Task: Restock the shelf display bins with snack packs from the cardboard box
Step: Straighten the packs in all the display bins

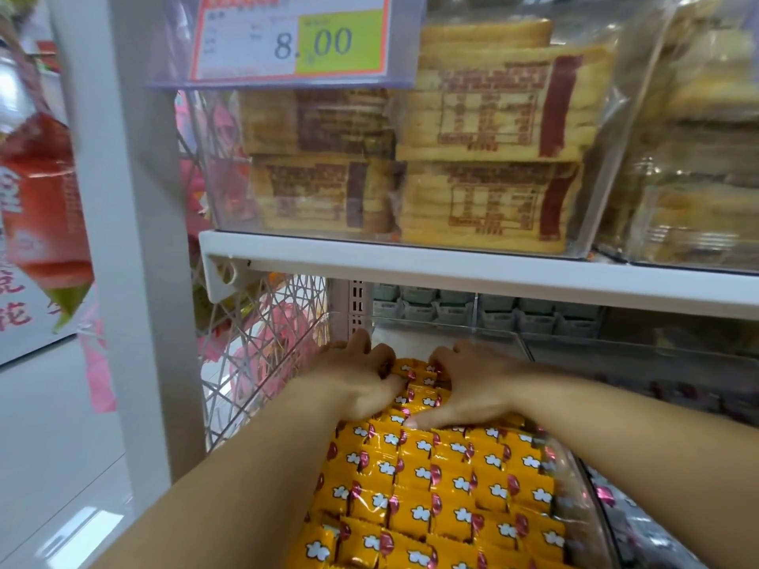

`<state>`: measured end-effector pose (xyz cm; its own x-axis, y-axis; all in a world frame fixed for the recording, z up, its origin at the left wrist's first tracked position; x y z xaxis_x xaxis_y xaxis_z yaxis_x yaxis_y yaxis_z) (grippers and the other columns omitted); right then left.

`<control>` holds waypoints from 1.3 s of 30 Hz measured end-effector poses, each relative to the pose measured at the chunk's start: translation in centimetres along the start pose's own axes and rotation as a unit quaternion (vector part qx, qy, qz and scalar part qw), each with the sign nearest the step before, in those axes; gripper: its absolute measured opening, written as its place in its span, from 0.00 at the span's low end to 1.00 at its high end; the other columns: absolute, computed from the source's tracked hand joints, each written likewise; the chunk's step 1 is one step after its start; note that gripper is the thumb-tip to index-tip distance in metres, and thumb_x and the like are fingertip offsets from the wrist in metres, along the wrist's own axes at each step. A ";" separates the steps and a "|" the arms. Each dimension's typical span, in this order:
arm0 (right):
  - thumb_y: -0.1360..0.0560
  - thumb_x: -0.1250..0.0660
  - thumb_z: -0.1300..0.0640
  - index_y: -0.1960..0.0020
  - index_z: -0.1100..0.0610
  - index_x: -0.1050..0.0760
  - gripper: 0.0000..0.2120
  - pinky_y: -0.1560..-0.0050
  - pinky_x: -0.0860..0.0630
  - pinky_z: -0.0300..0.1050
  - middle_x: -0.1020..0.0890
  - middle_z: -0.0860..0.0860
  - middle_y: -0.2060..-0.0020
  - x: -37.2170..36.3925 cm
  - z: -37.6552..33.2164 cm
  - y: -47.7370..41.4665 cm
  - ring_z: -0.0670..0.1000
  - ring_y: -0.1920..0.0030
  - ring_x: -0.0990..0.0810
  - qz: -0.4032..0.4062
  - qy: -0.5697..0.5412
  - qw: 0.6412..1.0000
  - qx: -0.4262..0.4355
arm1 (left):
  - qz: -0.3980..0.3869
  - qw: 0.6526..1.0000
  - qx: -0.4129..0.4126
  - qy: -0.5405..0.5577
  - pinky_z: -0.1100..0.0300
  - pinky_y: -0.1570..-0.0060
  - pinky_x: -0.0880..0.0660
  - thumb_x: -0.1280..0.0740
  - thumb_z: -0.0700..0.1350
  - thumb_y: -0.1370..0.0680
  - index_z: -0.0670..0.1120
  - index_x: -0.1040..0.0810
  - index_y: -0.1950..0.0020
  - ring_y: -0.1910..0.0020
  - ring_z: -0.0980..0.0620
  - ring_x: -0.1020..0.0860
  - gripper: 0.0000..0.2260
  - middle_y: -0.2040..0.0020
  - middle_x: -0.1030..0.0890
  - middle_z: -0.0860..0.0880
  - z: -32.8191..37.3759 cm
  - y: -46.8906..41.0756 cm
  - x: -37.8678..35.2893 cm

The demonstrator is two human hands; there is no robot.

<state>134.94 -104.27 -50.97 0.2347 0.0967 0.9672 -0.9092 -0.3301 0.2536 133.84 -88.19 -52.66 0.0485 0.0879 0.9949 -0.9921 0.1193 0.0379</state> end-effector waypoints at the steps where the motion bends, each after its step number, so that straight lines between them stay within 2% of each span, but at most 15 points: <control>1: 0.38 0.37 0.24 0.24 0.46 0.50 0.51 0.32 0.34 0.54 0.43 0.50 0.25 0.0 0.0 0.1 0.57 0.27 0.40 -0.002 -0.001 1.000 0.001 | 0.000 1.000 -0.001 -0.005 0.49 0.33 0.37 0.50 0.62 0.20 0.59 0.40 0.27 0.30 0.42 0.37 0.22 0.28 0.41 0.50 0.0 0.1 0.1; 9: 0.38 0.40 0.22 0.24 0.46 0.48 0.50 0.33 0.33 0.52 0.38 0.48 0.27 -0.1 -0.2 1.2 0.54 0.30 0.36 0.017 0.029 0.999 0.022 | 0.006 1.000 -0.002 -0.020 0.49 0.30 0.41 0.52 0.60 0.20 0.59 0.42 0.26 0.28 0.44 0.38 0.22 0.25 0.38 0.50 0.2 1.2 0.1; 12: 0.35 0.42 0.23 0.24 0.46 0.50 0.48 0.32 0.35 0.53 0.40 0.48 0.26 -0.1 -0.3 1.5 0.55 0.29 0.37 0.019 0.048 0.998 0.028 | 0.014 1.000 -0.008 0.017 0.49 0.28 0.43 0.51 0.60 0.19 0.60 0.44 0.25 0.26 0.45 0.42 0.22 0.23 0.40 0.52 -0.1 1.4 -0.4; 15: 0.30 0.47 0.26 0.23 0.47 0.60 0.46 0.26 0.47 0.58 0.54 0.49 0.22 -0.3 -1.1 2.3 0.57 0.23 0.52 0.004 0.045 0.998 0.051 | 0.020 0.998 -0.008 0.056 0.46 0.26 0.48 0.51 0.61 0.19 0.60 0.48 0.23 0.23 0.46 0.48 0.24 0.22 0.45 0.53 -0.4 1.7 -0.4; 16: 0.29 0.50 0.26 0.23 0.47 0.63 0.45 0.25 0.52 0.59 0.58 0.49 0.22 -0.5 -1.5 2.8 0.57 0.23 0.57 -0.018 0.033 0.998 0.054 | 0.001 0.997 -0.007 0.072 0.45 0.25 0.50 0.51 0.62 0.19 0.61 0.49 0.23 0.23 0.46 0.50 0.25 0.21 0.47 0.53 -0.5 2.0 -0.3; 18: 0.29 0.52 0.26 0.23 0.49 0.67 0.45 0.25 0.57 0.59 0.63 0.50 0.23 -0.9 -1.9 4.1 0.56 0.24 0.63 -0.070 0.022 0.996 0.050 | -0.057 0.995 -0.016 0.080 0.43 0.25 0.53 0.53 0.64 0.20 0.61 0.51 0.23 0.22 0.45 0.53 0.26 0.21 0.51 0.53 -0.6 2.7 -0.1; 21: 0.29 0.51 0.26 0.24 0.50 0.67 0.47 0.25 0.57 0.60 0.63 0.48 0.23 -1.0 -2.3 5.5 0.54 0.23 0.61 -0.107 0.056 0.991 0.060 | -0.105 0.994 -0.020 0.027 0.44 0.25 0.57 0.54 0.63 0.19 0.60 0.54 0.22 0.22 0.44 0.56 0.26 0.21 0.54 0.53 -0.4 4.1 -0.2; 24: 0.28 0.50 0.27 0.23 0.49 0.65 0.45 0.25 0.56 0.55 0.60 0.47 0.23 -0.1 -2.3 6.9 0.54 0.23 0.60 -0.129 0.048 0.987 0.078 | -0.120 0.993 -0.015 0.010 0.45 0.25 0.56 0.53 0.63 0.19 0.60 0.52 0.22 0.22 0.44 0.55 0.26 0.21 0.53 0.52 0.1 5.1 0.4; 28: 0.29 0.51 0.27 0.24 0.50 0.67 0.46 0.25 0.58 0.52 0.64 0.46 0.24 -0.2 -2.4 9.0 0.52 0.24 0.63 -0.161 0.053 0.982 0.082 | -0.157 0.987 -0.016 -0.003 0.43 0.26 0.59 0.56 0.65 0.20 0.61 0.54 0.23 0.23 0.47 0.60 0.27 0.21 0.56 0.54 -0.1 6.7 0.9; 33: 0.29 0.48 0.28 0.25 0.54 0.71 0.49 0.25 0.58 0.55 0.67 0.52 0.25 -1.2 -3.4 8.0 0.56 0.24 0.65 -0.155 0.088 0.982 0.059 | -0.125 0.992 0.005 -0.031 0.40 0.27 0.64 0.57 0.66 0.21 0.63 0.62 0.24 0.24 0.46 0.66 0.28 0.22 0.65 0.54 0.2 7.3 -0.8; 36: 0.29 0.45 0.28 0.24 0.53 0.70 0.50 0.24 0.55 0.57 0.65 0.53 0.24 -1.4 -3.3 7.3 0.58 0.24 0.63 -0.134 0.076 0.987 0.038 | -0.098 0.995 0.016 -0.018 0.39 0.27 0.62 0.56 0.66 0.21 0.63 0.60 0.24 0.23 0.45 0.63 0.27 0.21 0.62 0.54 0.5 6.8 -1.0; 39: 0.27 0.46 0.30 0.23 0.53 0.65 0.46 0.24 0.51 0.55 0.58 0.52 0.22 -1.1 -3.5 8.4 0.58 0.23 0.57 -0.128 0.090 0.985 0.066 | -0.100 0.995 0.010 -0.010 0.38 0.27 0.58 0.55 0.66 0.21 0.64 0.53 0.24 0.23 0.43 0.59 0.26 0.21 0.55 0.55 0.6 7.7 -1.0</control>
<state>125.84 -103.81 -49.91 0.3757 0.3540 0.8565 -0.7723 -0.3913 0.5005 126.08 -87.95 -53.27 0.2438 0.0440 0.9688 -0.9649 0.1118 0.2378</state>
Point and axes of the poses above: each hand's wrist, its own y-axis away from the middle knuckle, its own x-axis out of the back of the hand, z = x × y, the point moved 2 cm from there along -y, towards the middle knuckle
